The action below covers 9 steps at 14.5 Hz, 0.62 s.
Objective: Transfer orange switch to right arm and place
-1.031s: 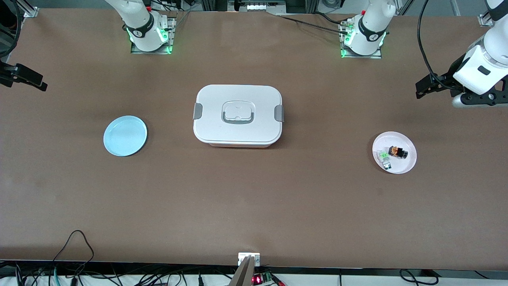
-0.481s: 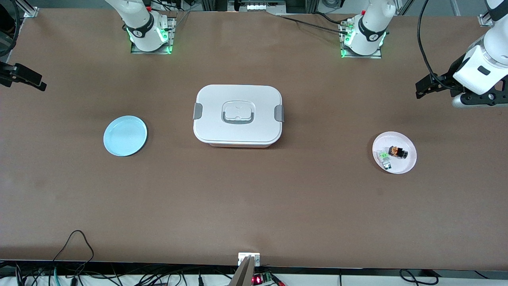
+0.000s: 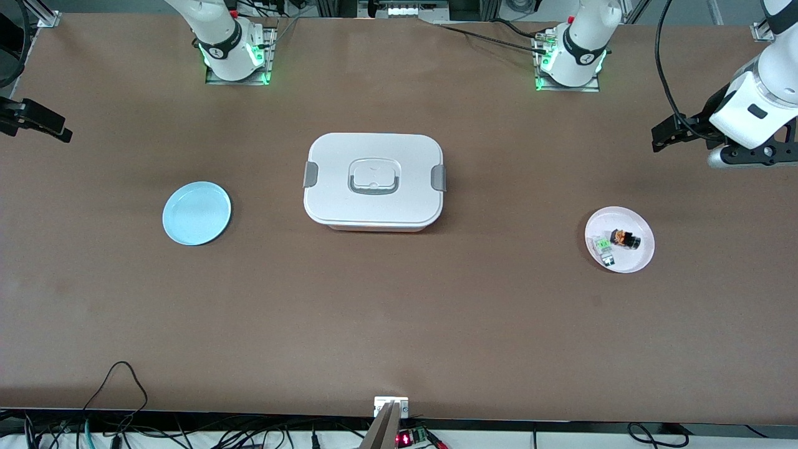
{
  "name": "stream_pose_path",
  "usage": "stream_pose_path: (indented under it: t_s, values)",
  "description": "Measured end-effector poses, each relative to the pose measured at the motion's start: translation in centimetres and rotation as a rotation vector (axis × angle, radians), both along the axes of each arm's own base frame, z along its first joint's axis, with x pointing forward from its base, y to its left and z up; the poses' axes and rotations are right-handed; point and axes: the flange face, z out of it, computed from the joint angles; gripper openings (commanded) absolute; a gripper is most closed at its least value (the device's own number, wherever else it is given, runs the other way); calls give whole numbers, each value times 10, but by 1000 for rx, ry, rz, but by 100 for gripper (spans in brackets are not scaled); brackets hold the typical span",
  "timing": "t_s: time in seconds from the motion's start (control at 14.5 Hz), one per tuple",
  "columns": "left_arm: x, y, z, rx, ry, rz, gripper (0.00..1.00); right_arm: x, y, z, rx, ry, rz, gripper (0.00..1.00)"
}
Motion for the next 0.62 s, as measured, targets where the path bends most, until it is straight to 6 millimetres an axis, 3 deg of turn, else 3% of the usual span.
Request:
stream_pose_path:
  t_s: [0.28,0.62]
  values:
    - [-5,-2,-12,2,84,-3,100,0,0,0,0,1,0,100]
    - [0,6,-45,28,198,-54,100,0,0,-1,0,2,0,100]
